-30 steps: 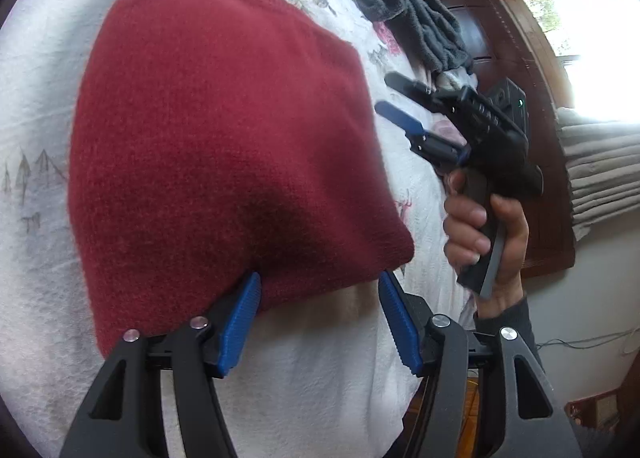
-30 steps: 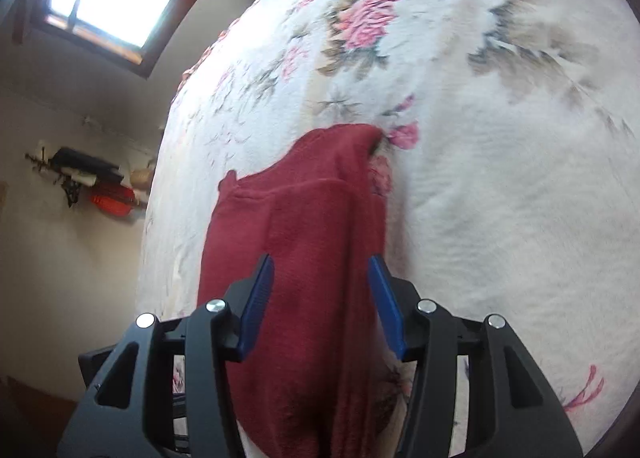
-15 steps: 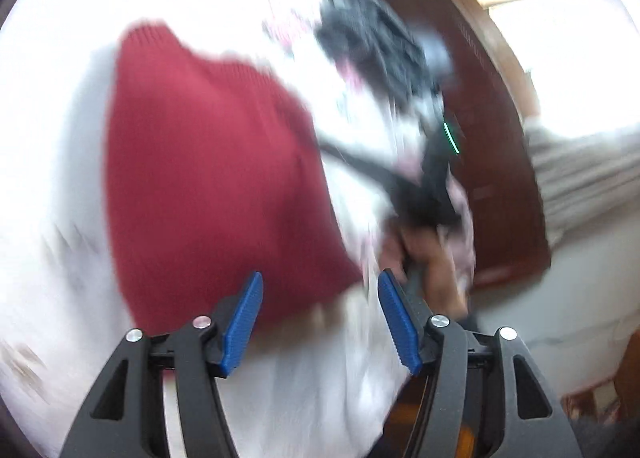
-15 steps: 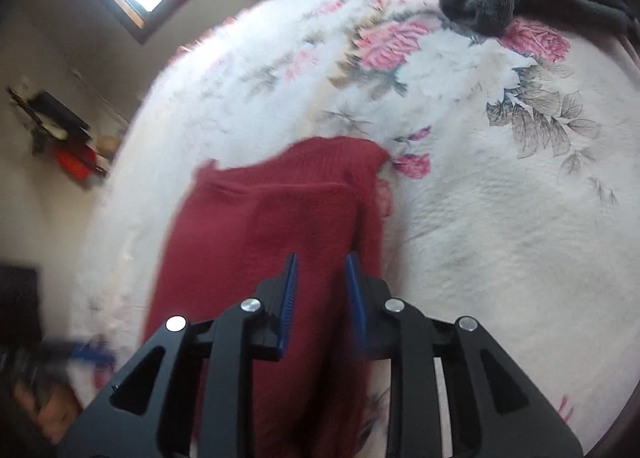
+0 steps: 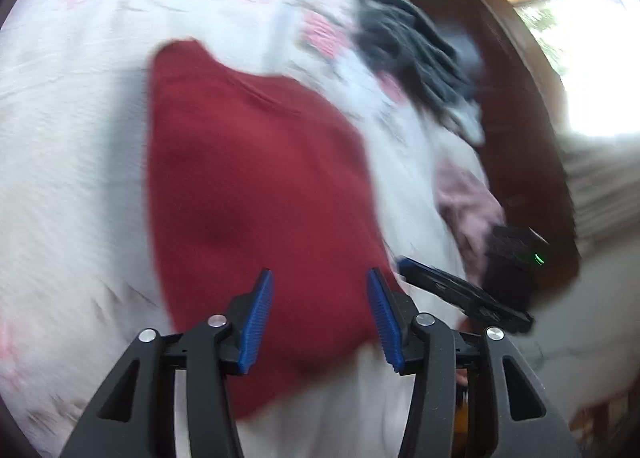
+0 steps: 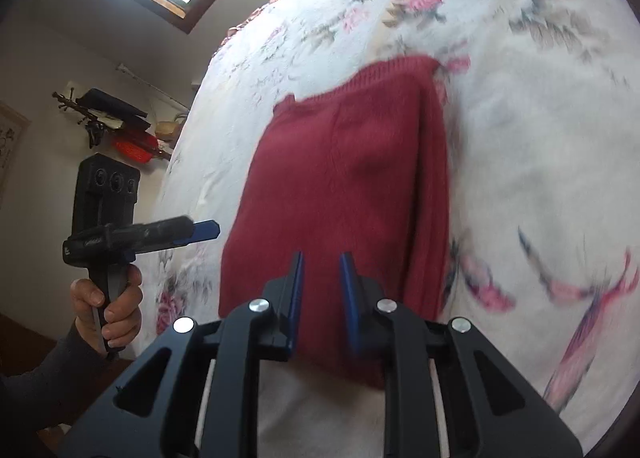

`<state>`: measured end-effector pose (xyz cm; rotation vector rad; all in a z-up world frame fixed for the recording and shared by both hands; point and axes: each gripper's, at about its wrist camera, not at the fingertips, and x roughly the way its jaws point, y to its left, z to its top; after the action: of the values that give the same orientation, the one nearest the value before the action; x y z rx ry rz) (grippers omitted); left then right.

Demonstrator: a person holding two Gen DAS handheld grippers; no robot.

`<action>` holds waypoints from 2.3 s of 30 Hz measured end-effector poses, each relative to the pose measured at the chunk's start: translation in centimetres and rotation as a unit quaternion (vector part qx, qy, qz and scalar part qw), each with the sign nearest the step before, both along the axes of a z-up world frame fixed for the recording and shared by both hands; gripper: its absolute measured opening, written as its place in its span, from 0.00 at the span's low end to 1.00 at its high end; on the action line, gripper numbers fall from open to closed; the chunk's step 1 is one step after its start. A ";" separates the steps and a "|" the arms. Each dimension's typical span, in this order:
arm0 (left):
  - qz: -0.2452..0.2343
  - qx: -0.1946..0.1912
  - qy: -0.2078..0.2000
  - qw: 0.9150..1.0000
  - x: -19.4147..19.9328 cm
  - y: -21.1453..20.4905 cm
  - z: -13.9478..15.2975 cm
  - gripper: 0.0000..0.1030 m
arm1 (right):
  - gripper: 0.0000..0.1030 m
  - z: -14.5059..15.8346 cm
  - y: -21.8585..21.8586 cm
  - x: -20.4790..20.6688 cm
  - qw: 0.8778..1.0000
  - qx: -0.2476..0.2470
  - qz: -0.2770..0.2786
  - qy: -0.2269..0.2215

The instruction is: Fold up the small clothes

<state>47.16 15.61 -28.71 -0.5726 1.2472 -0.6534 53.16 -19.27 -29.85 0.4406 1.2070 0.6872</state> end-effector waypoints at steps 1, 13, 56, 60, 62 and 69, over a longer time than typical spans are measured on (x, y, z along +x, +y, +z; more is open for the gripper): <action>-0.011 0.030 0.008 0.999 -0.5 -0.7 -1.1 0.48 | 0.09 -1.0 -0.1 0.1 1.000 -0.007 -0.003 0.011; 0.014 0.065 0.034 0.997 -4.8 1.2 -4.2 0.56 | 0.20 -3.0 -0.5 -1.7 0.998 -0.034 -0.015 0.051; 0.081 -0.081 0.116 0.987 -2.0 3.0 -9.3 0.38 | 0.35 -5.1 3.1 14.7 0.988 0.069 0.021 0.136; 0.088 -0.075 0.099 0.988 -2.5 3.5 -7.4 0.35 | 0.32 -2.1 4.1 13.6 0.992 0.064 0.014 0.110; 0.092 -0.077 0.087 0.989 -2.9 4.0 -5.8 0.34 | 0.32 -0.4 4.5 12.8 0.993 0.061 0.011 0.098; 0.098 -0.071 0.040 0.992 -7.2 7.0 0.3 0.34 | 0.32 4.9 7.6 9.4 0.993 0.087 0.023 0.075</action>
<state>40.01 22.58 -28.46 -0.8352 1.2065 -0.5595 62.57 -11.65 -24.96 0.6194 1.3063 0.8149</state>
